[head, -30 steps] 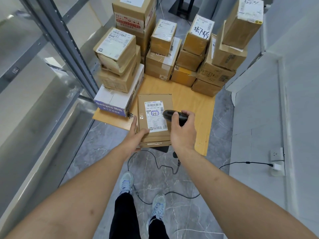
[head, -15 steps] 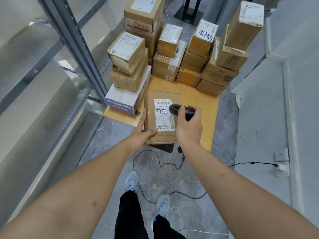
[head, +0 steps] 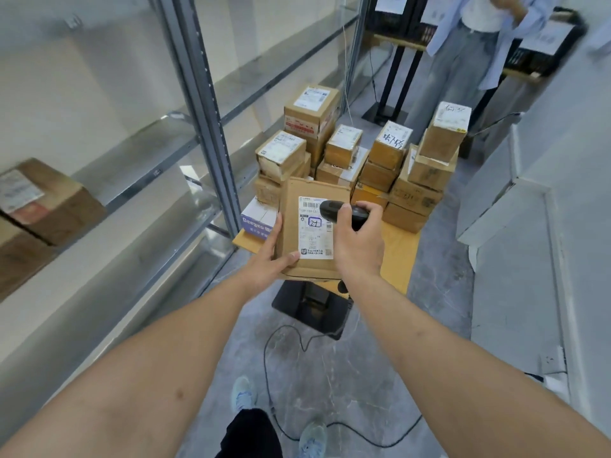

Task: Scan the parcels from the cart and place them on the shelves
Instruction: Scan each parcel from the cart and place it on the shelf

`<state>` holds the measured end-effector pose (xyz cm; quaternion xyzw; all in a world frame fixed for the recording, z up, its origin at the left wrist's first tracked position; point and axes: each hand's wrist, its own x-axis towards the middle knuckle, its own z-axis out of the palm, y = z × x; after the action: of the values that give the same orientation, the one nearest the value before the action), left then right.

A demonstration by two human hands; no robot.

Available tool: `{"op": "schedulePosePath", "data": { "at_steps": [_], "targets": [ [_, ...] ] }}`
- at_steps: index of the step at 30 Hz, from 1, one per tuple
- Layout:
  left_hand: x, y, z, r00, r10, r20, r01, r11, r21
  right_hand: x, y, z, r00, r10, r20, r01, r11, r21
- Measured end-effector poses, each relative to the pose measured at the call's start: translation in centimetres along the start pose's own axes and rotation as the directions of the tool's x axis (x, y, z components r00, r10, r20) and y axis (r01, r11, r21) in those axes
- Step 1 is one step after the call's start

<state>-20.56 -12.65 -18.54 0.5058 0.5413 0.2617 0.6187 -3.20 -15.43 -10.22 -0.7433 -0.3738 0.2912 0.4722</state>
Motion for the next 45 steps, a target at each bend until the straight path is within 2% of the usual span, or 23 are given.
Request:
{"op": "schedulePosePath", "data": {
  "at_steps": [9, 17, 25, 28, 35, 37, 39, 41, 45],
  "targets": [
    [-5.4, 1.2, -5.4, 0.991, 0.111, -0.076, -0.108, 0.993, 0.041, -4.4, -5.0, 1.8, 0.993, -0.097, 0.066, 0.096, 0.995, 0.007],
    [-10.0, 0.7, -12.5, 0.984, 0.124, -0.129, -0.126, 0.992, -0.006, -9.5, -8.7, 7.1, 0.985, -0.135, 0.108, 0.131, 0.991, 0.041],
    [-13.3, -0.4, -20.0, 0.96, 0.007, -0.28, -0.071, 0.973, -0.219, -14.1, -12.1, 14.1, 0.958, -0.203, 0.204, 0.19, 0.978, 0.082],
    [-13.8, -0.3, -22.5, 0.94, -0.021, -0.341, -0.065, 0.968, -0.24, -14.8, -13.0, 16.7, 0.946, -0.21, 0.246, 0.194, 0.977, 0.087],
    [-12.2, 0.7, -26.6, 0.893, -0.071, -0.445, -0.053, 0.964, -0.261, -13.4, -15.0, 21.1, 0.924, -0.222, 0.312, 0.2, 0.974, 0.103],
    [-8.1, 1.0, -29.2, 0.834, -0.095, -0.544, -0.062, 0.963, -0.263, -9.8, -15.9, 25.6, 0.9, -0.212, 0.38, 0.192, 0.977, 0.09],
    [-7.8, 1.5, -30.2, 0.827, -0.095, -0.554, -0.045, 0.971, -0.233, -9.6, -16.3, 26.4, 0.895, -0.219, 0.389, 0.19, 0.975, 0.112],
    [-4.9, 1.0, -31.6, 0.791, -0.085, -0.606, -0.037, 0.982, -0.186, -7.5, -16.7, 28.5, 0.882, -0.23, 0.412, 0.198, 0.973, 0.119],
    [-0.2, 2.6, -33.3, 0.739, -0.15, -0.657, -0.015, 0.971, -0.238, -2.6, -17.4, 33.3, 0.845, -0.217, 0.489, 0.179, 0.976, 0.123]
  ]
}}
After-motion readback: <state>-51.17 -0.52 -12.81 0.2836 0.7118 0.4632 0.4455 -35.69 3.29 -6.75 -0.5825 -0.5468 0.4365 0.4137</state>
